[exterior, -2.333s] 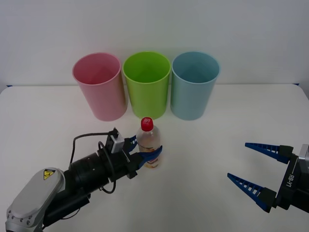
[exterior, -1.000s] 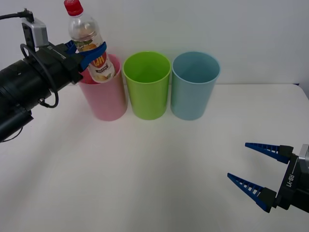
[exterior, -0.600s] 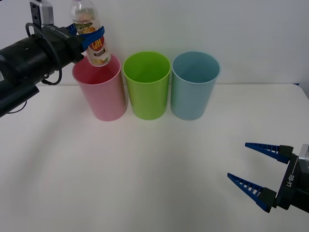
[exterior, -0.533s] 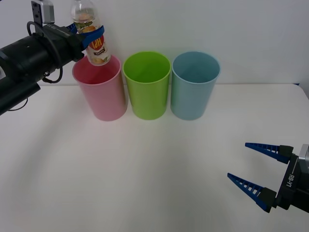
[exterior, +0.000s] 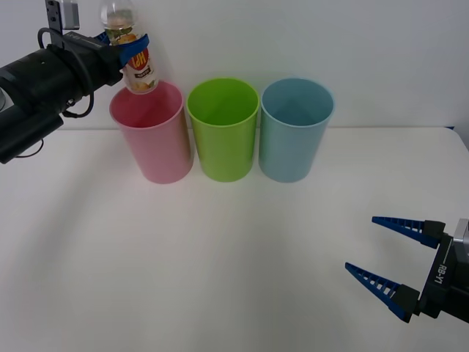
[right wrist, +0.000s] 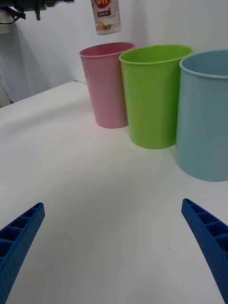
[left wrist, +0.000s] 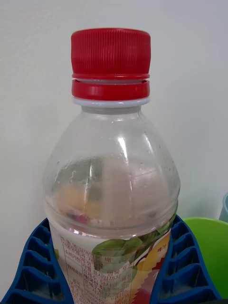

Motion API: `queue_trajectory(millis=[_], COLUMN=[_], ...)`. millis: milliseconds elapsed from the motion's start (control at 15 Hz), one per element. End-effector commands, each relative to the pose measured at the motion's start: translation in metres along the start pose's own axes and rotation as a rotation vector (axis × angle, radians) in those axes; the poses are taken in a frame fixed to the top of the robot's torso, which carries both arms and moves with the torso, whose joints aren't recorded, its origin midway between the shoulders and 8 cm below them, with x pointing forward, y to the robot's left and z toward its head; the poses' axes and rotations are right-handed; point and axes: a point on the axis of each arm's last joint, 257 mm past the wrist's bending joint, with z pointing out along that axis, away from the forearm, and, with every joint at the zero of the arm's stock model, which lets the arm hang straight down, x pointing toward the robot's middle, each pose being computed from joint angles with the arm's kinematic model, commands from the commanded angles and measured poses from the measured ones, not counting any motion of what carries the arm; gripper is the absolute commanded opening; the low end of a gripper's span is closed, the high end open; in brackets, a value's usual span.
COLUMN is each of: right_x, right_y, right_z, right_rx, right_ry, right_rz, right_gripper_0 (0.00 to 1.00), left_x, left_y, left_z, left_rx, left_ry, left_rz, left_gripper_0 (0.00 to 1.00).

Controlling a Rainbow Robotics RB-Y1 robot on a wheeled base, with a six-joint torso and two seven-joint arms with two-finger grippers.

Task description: Put cans in the blue bin and PET bottles in the pink bin and trash in the green bin.

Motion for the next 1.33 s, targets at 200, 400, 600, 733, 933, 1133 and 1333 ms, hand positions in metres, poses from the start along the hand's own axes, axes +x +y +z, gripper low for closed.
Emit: queue_trajectory(millis=[200,400,600,733,933,1133,1333], right_x=[0.000,0.000,0.000,0.000,0.000,0.000,0.000], right_y=[0.000,0.000,0.000,0.000,0.000,0.000,0.000], right_z=[0.000,0.000,0.000,0.000,0.000,0.000,0.000], right_rx=[0.000,0.000,0.000,0.000,0.000,0.000,0.000], right_ry=[0.000,0.000,0.000,0.000,0.000,0.000,0.000], right_rz=[0.000,0.000,0.000,0.000,0.000,0.000,0.000], right_gripper_0=[1.00,1.00,1.00,1.00,1.00,1.00,1.00], left_x=[-0.001,-0.001,-0.002,-0.001,-0.002,-0.007,-0.014], left_y=[0.000,0.000,-0.004,-0.008,-0.012,-0.017,-0.023], left_z=[0.000,0.000,0.000,-0.001,-0.001,-0.007,-0.022], left_rx=[0.001,0.004,0.016,0.032,0.048,0.091,0.158], left_ry=[-0.004,-0.005,-0.006,-0.005,-0.006,-0.008,-0.021], left_rz=[-0.018,-0.029,-0.037,-0.049,-0.062,-0.091,-0.076], left_gripper_0=[0.62,1.00,1.00,1.00,1.00,1.00,1.00])
